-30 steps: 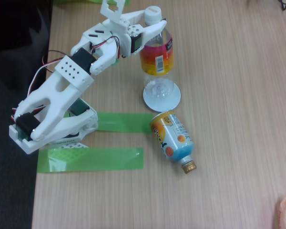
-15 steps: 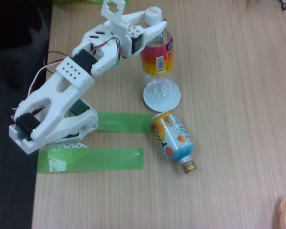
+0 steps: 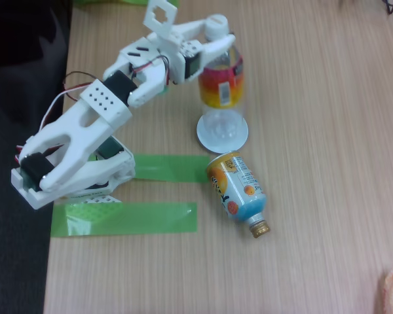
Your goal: Pick up the plastic bottle and stand it up on the white place
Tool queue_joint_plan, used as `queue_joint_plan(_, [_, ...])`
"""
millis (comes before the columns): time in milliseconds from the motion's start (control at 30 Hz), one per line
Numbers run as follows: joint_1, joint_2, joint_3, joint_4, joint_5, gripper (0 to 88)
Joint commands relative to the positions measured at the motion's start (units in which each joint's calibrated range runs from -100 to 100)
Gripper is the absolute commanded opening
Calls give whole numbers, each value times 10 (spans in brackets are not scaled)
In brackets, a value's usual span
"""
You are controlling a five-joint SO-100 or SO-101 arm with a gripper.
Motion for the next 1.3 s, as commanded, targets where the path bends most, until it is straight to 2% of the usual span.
queue_joint_plan(0, [19,2,2,-11,3,103])
queue_joint_plan(1000, [13,-8,-1,-11,-4,103])
queue_joint_plan(1100, [13,-8,-2,-12,-26,103])
queue_joint_plan(1267, [13,-8,-3,-12,-29,103])
